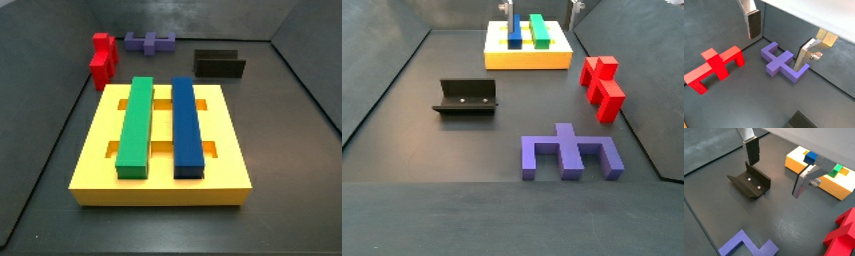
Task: Pick up the purple object. Move up. Place the purple object on the fixture. Regrasp the purple object. Move to above the board. Insert the purple object.
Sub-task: Pick up the purple object.
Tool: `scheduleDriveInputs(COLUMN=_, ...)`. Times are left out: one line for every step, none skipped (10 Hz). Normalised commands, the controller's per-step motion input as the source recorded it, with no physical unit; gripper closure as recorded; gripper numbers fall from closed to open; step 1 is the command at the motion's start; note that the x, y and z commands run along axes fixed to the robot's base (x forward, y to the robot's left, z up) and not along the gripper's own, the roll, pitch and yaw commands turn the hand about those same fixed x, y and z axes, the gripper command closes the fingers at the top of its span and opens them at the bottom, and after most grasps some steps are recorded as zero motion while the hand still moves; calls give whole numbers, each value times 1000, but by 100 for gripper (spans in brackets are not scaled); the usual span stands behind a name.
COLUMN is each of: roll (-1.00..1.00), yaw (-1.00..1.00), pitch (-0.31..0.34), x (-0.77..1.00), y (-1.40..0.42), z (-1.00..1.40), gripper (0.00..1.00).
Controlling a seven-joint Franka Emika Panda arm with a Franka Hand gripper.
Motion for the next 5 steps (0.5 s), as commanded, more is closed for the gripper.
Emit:
scheduleDriveInputs(roll=0, yaw=-129, pitch=-109, x=0, y=337, z=-691, gripper=0)
scheduleDriveInputs(roll=0, yaw=-111, pitch=-154, x=-54, y=326, z=-843, gripper=0)
scheduleDriveInputs(roll=0, yaw=-114, pitch=-139, x=-129, y=289, z=-914, gripper=0)
scheduleDriveInputs(roll=-17, yaw=-123, pitch=-140, x=-143, y=260, z=-926, gripper=0)
scheduleDriveInputs(roll=0, yaw=-120, pitch=-163, x=-269, y=114, z=-940, gripper=0)
